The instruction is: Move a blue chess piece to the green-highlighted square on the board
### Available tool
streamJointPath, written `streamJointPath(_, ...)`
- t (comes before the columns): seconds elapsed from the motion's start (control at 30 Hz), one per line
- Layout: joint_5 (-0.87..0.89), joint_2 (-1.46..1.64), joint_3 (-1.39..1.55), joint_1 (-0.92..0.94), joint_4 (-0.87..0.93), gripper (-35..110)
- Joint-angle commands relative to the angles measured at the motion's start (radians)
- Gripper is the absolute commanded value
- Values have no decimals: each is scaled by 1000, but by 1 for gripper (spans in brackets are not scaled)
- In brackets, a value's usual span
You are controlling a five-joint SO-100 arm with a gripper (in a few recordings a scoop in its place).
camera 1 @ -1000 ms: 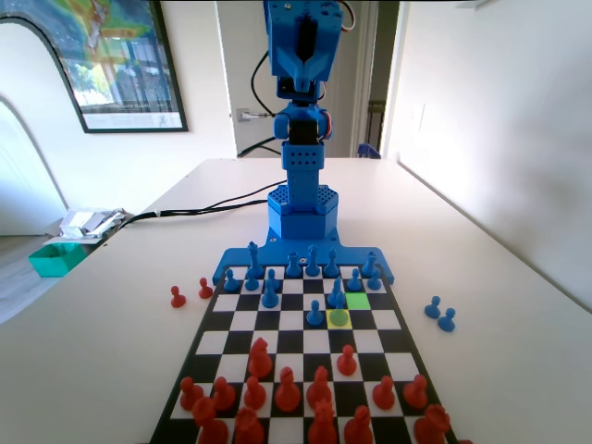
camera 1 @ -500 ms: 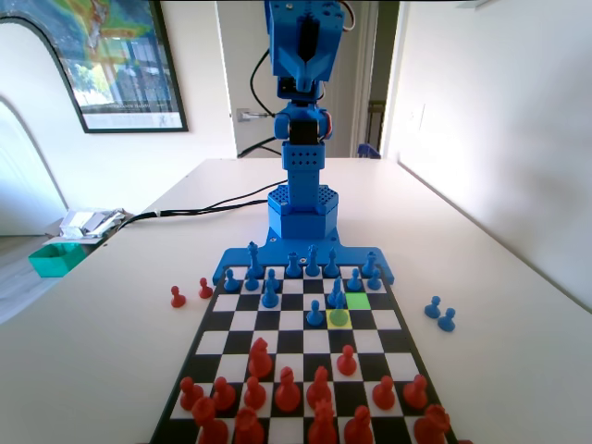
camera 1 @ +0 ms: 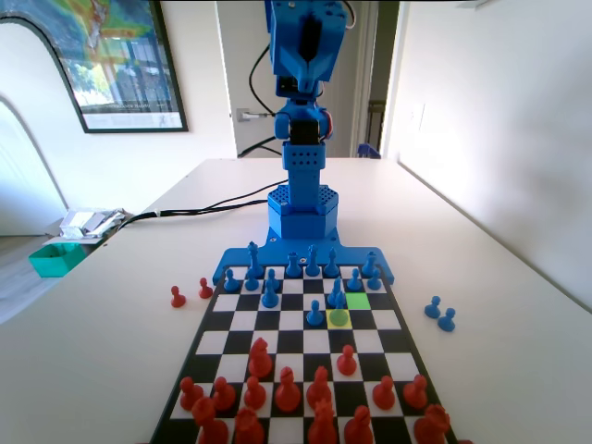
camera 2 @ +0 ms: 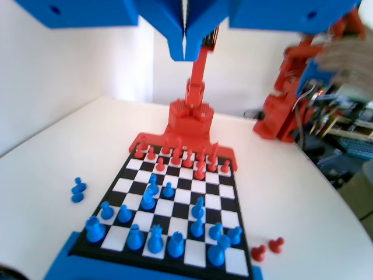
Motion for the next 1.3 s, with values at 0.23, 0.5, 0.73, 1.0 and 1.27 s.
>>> streamJointPath(0.23,121,-267,-250,-126,-12,1)
streamJointPath(0.5,255,-578,-342,-143,-43,1)
streamJointPath(0.73,365,-811,-368,-152,-74,1)
streamJointPath(1.0,434,-971,-287,-172,-196,2)
streamJointPath(1.27,463,-1025,-158,-176,-364,6)
